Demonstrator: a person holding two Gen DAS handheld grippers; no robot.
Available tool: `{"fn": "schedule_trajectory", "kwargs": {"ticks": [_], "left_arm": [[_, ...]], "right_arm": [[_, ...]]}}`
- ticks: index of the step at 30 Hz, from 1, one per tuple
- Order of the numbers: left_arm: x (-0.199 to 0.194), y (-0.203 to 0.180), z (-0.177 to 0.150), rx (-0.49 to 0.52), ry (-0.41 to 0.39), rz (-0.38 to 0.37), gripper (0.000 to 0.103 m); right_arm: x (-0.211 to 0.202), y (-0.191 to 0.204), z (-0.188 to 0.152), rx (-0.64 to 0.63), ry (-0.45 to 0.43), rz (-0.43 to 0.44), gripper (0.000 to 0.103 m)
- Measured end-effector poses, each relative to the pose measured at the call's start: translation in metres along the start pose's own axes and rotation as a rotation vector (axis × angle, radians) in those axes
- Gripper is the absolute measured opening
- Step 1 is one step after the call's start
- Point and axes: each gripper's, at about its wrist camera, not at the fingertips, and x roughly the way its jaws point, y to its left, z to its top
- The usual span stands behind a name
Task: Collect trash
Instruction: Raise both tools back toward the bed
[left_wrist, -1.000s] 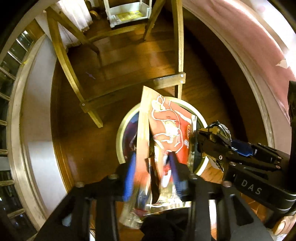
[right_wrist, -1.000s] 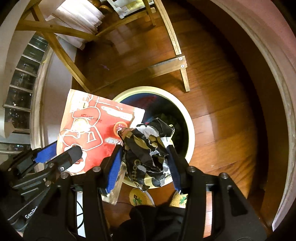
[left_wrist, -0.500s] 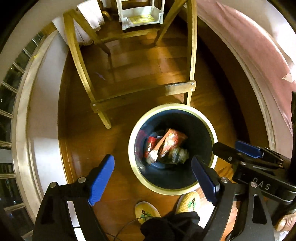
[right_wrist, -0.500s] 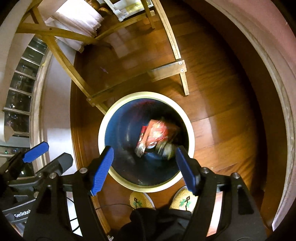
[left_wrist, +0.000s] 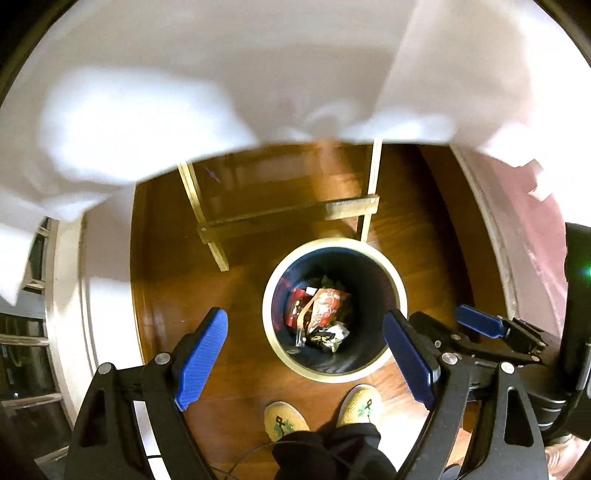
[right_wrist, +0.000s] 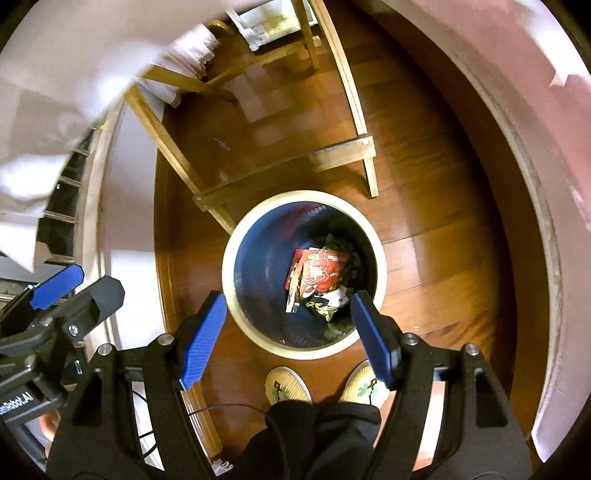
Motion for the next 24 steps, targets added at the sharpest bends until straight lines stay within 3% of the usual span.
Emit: {"fn": "schedule_trajectory", "kwargs": {"ticks": [9, 24], "left_arm": [[-0.103, -0.002, 0.024, -0.025, -0.068, 0.012, 0.087], [-0.282, -0.019, 0.082, -0.060, -0.232, 0.076, 0.087]], "right_arm": [[-0.088, 0.026, 0.015, -0.017, -0.058, 0.053, 0.068], [-0.253, 0.073, 0.075, -0.148, -0.210, 0.172, 0.068]]}}
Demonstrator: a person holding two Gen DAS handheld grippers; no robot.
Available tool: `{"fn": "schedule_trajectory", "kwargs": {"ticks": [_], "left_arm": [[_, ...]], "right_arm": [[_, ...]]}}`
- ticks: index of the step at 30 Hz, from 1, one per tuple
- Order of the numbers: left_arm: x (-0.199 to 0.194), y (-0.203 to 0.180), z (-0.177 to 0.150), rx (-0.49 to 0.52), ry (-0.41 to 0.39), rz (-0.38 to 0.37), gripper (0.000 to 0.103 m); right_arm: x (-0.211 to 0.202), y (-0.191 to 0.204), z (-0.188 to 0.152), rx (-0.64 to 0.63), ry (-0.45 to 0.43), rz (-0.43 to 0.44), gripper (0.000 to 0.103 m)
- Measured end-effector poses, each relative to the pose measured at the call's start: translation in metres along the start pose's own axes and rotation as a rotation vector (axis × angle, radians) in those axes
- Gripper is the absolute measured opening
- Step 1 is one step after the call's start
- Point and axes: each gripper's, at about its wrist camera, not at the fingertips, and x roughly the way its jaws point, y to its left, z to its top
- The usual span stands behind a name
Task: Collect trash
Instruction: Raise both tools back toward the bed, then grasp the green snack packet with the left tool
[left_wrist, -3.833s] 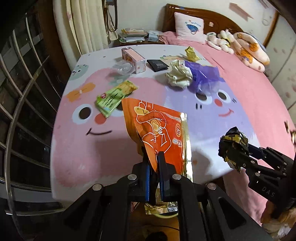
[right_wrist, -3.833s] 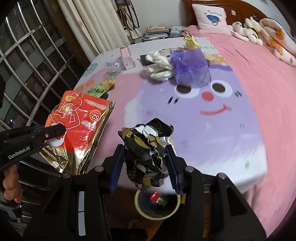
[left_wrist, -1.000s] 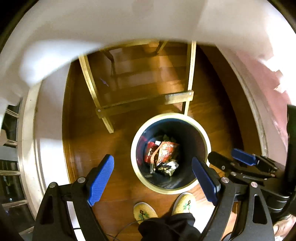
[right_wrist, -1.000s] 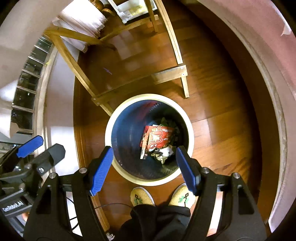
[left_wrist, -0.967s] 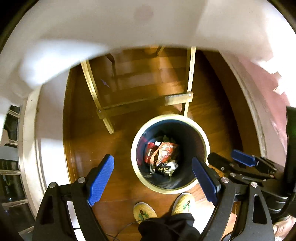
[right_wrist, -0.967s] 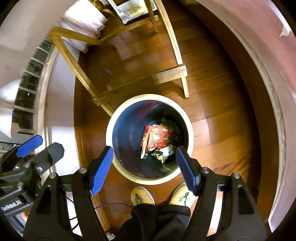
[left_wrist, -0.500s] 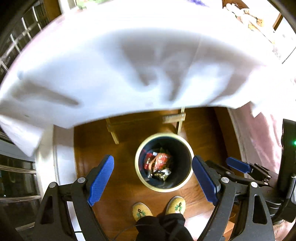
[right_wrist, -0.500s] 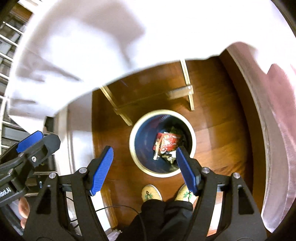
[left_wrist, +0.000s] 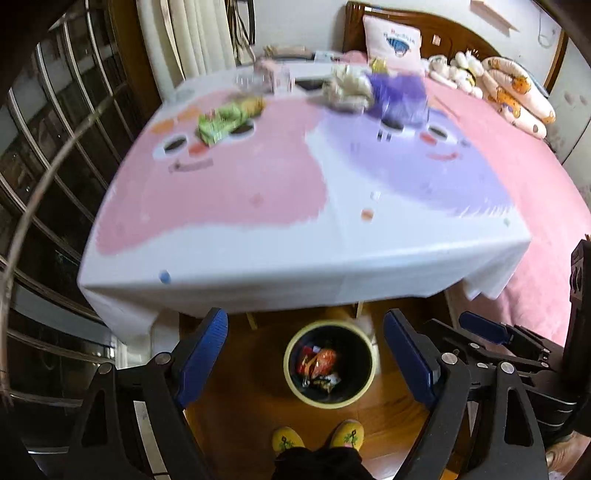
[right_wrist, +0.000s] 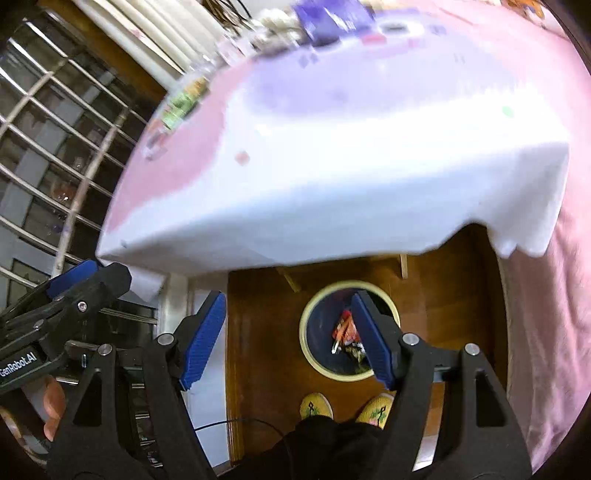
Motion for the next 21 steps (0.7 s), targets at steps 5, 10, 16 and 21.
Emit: {"fn": "schedule_trajectory", "kwargs": {"ticks": [5, 10, 16, 21], "left_arm": [[-0.044, 0.000, 0.023, -0.005, -0.060, 0.012, 0.087], [-0.076, 0.016, 0.046, -0.020, -0.114, 0.056, 0.087], [-0.080, 0.053, 0.074, -0.039, -0.128, 0.082, 0.087], [-0.053, 0.088, 0.108, -0.035, -0.104, 0.064, 0.087]], "right_arm": [[-0.040, 0.021, 0.032, -0.067, -0.053, 0.029, 0.068], [-0.054, 0.041, 0.055, -0.107, -0.081, 0.040, 0.068], [-0.052, 0.069, 0.081, -0.142, -0.121, 0.046, 0.068], [-0.031, 0.083, 0.109, -0.143, -0.141, 0.013, 0.068]]}}
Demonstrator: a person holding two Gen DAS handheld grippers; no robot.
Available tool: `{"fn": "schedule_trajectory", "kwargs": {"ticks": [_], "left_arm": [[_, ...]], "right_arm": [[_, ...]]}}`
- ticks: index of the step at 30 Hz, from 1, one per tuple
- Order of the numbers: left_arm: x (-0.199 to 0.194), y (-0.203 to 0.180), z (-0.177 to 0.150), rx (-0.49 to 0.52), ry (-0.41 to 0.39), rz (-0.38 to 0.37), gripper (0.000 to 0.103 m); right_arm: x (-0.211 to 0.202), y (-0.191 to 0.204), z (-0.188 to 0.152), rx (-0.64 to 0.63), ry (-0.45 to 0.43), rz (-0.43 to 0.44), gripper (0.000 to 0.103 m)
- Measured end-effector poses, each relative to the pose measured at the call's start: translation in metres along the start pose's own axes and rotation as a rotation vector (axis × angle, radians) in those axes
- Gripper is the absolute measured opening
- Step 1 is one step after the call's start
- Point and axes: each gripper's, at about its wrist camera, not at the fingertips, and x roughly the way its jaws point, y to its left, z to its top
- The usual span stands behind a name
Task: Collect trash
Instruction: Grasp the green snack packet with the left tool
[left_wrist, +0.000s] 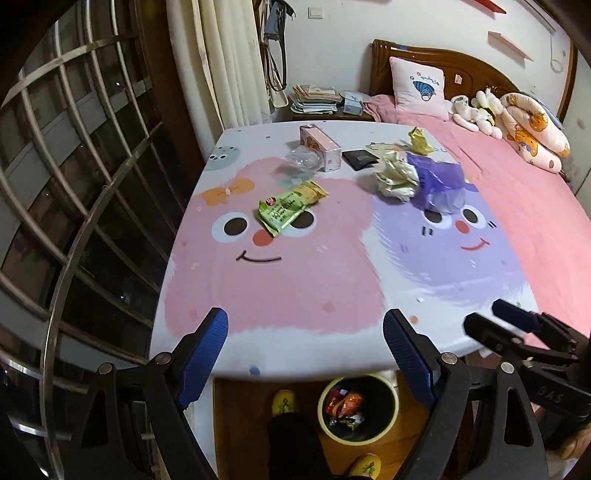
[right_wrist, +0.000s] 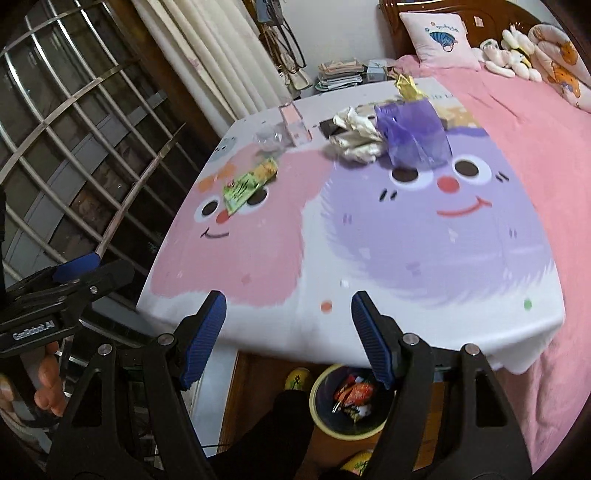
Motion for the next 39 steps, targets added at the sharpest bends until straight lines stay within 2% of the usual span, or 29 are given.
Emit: {"fn": "schedule_trajectory", "kwargs": {"ticks": [4, 12, 16, 20, 25, 28, 31, 34, 37, 39], "left_arm": [[0.044, 0.019, 0.035, 0.030, 0.041, -0.028, 0.087], [0.153, 0.050, 0.128, 0.127, 0.114, -0.090, 0.087], [0.214, 0.050, 0.158, 0.162, 0.173, -0.122, 0.087], [0.266, 0.040, 0.172, 0.200, 0.218, -0.148, 0.085], [0.314, 0.024, 0.171, 0.233, 0.290, -0.179, 0.072], [0.329, 0.022, 0.170, 0.232, 0.318, -0.196, 0.062], [0.331, 0.019, 0.172, 0.253, 0.289, -0.201, 0.052], [0.333, 0.022, 0.175, 0.250, 0.284, -0.221, 0.038], [0.332, 0.033, 0.181, 0.209, 0.281, -0.259, 0.012], [0.329, 0.044, 0.187, 0.182, 0.280, -0.251, 0.011]], "right_arm": [[0.027, 0.002, 0.031, 0.042, -0.006, -0.049, 0.068], [0.111, -0.003, 0.099, 0.188, 0.001, -0.138, 0.068], [0.149, -0.011, 0.122, 0.256, -0.009, -0.172, 0.068], [0.180, -0.017, 0.141, 0.288, -0.003, -0.200, 0.068], [0.206, -0.018, 0.156, 0.296, 0.007, -0.208, 0.068], [0.219, -0.014, 0.165, 0.291, 0.016, -0.201, 0.068], [0.229, -0.009, 0.175, 0.280, 0.026, -0.189, 0.068], [0.239, -0.001, 0.185, 0.268, 0.038, -0.164, 0.068], [0.251, 0.010, 0.200, 0.247, 0.043, -0.141, 0.068], [0.256, 0.019, 0.209, 0.218, 0.041, -0.133, 0.068]]}}
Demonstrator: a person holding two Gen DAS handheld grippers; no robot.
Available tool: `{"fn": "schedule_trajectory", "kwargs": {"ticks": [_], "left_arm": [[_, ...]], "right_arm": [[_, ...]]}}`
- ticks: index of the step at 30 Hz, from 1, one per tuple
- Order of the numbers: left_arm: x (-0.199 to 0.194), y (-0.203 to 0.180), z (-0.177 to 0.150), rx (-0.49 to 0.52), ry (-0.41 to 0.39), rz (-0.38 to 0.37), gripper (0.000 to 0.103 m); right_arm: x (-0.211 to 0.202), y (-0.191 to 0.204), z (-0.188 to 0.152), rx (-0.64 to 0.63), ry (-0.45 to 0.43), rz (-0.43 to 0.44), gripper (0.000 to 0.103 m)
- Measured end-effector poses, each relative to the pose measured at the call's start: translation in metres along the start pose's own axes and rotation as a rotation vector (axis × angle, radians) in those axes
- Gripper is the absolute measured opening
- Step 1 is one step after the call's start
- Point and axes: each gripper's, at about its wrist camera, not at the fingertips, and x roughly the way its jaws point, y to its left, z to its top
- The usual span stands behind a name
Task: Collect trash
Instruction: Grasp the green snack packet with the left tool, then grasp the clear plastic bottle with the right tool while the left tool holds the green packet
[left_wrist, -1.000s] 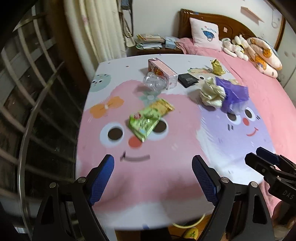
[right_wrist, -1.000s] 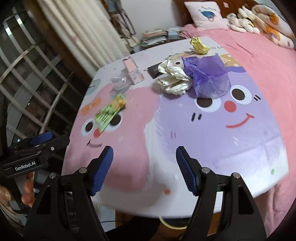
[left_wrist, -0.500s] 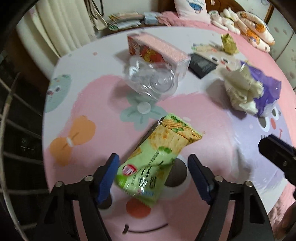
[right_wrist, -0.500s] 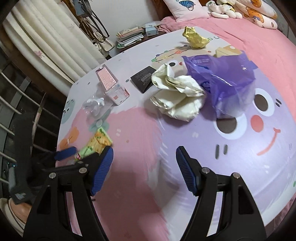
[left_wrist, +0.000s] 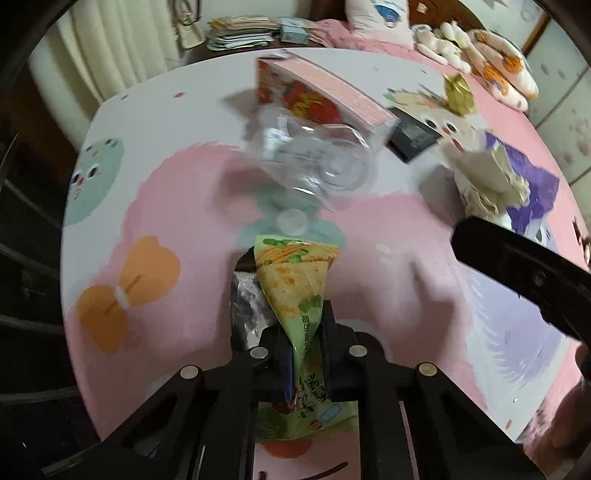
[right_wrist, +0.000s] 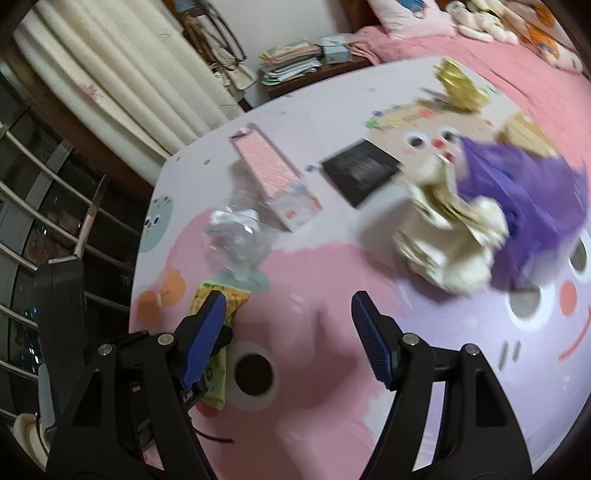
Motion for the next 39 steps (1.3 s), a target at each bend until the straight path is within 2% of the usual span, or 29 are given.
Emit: {"fn": "schedule_trajectory", "kwargs": {"ticks": [5, 11, 16, 22, 23, 25, 26, 27, 29, 31, 39], "left_arm": [[-0.025, 0.025, 0.008, -0.069, -0.054, -0.004, 0.011], [-0.052, 0.064, 0.024, -0.142, -0.103, 0.021, 0.011], [-0.057, 0.089, 0.030, -0.194, -0.111, 0.023, 0.011], [-0.050, 0.104, 0.026, -0.241, -0.100, 0.017, 0.011], [-0.048, 0.106, 0.025, -0.248, -0.094, 0.015, 0.011], [-0.045, 0.110, 0.023, -0.259, -0.085, 0.011, 0.011], [-0.043, 0.111, 0.023, -0.263, -0.081, 0.009, 0.011], [-0.042, 0.112, 0.022, -0.267, -0.079, 0.005, 0.011], [-0.040, 0.113, 0.021, -0.271, -0.076, 0.000, 0.011], [-0.040, 0.113, 0.020, -0.267, -0.077, -0.004, 0.011], [-0.044, 0.095, 0.009, -0.243, -0.081, -0.027, 0.011]], "right_arm": [[0.009, 0.040, 0.025, -0.120, -0.023, -0.018, 0.068], [0.034, 0.092, 0.051, -0.317, -0.040, -0.113, 0.068], [0.071, 0.121, 0.057, -0.483, 0.019, -0.231, 0.068], [0.113, 0.139, 0.044, -0.645, 0.126, -0.364, 0.068], [0.119, 0.141, 0.041, -0.662, 0.141, -0.386, 0.066], [0.128, 0.142, 0.038, -0.681, 0.163, -0.401, 0.054], [0.132, 0.142, 0.036, -0.682, 0.180, -0.407, 0.041], [0.135, 0.141, 0.036, -0.677, 0.192, -0.405, 0.020], [0.134, 0.136, 0.038, -0.646, 0.191, -0.390, 0.020], [0.126, 0.129, 0.042, -0.588, 0.188, -0.332, 0.000], [0.067, 0.071, 0.043, -0.320, 0.147, -0.109, 0.000]]}}
